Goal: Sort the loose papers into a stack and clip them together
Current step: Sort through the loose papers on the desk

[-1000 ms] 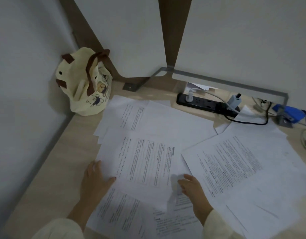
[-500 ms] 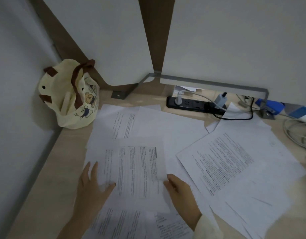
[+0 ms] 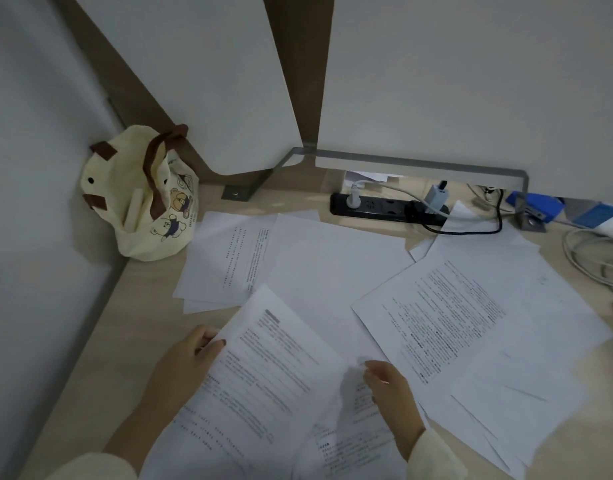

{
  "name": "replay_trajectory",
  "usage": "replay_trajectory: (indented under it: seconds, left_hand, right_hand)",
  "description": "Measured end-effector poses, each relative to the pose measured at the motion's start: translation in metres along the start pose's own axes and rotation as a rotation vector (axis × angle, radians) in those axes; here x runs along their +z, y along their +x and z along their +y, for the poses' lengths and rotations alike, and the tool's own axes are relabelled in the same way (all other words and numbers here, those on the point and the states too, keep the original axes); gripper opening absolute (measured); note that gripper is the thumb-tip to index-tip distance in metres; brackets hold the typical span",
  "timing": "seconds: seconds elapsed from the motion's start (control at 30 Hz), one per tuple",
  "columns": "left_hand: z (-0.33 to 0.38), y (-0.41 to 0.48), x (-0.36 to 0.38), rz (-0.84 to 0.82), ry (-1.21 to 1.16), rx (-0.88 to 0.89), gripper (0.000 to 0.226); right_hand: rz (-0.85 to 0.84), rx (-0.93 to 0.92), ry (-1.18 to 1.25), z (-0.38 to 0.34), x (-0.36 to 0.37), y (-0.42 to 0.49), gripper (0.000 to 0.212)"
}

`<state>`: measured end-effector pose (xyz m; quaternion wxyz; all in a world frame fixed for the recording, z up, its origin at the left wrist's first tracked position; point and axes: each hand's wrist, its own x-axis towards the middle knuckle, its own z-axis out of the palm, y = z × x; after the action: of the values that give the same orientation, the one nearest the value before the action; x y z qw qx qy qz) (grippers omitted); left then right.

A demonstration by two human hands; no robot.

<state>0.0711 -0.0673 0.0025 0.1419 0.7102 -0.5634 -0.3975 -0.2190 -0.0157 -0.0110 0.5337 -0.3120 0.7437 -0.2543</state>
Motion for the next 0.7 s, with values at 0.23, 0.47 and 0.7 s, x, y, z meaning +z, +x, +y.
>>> replay_trajectory:
  seconds: [0.23, 0.47, 0.7]
  left_hand:
    - [-0.035, -0.022, 0.017, 0.117, -0.224, -0.266, 0.022]
    - [-0.042, -0.042, 0.034, 0.117, -0.384, -0.389, 0.017]
    - [-0.049, -0.067, 0.035, 0.299, -0.559, -0.429, 0.013]
  right_hand:
    - [-0.099, 0.203, 0.259, -0.005, 0.011, 0.006, 0.013]
    - [-0.192, 0.125, 0.185, -0.017, 0.038, 0.004, 0.014]
    - [-0.149, -0.079, 0.24, -0.027, 0.002, -0.019, 0.016]
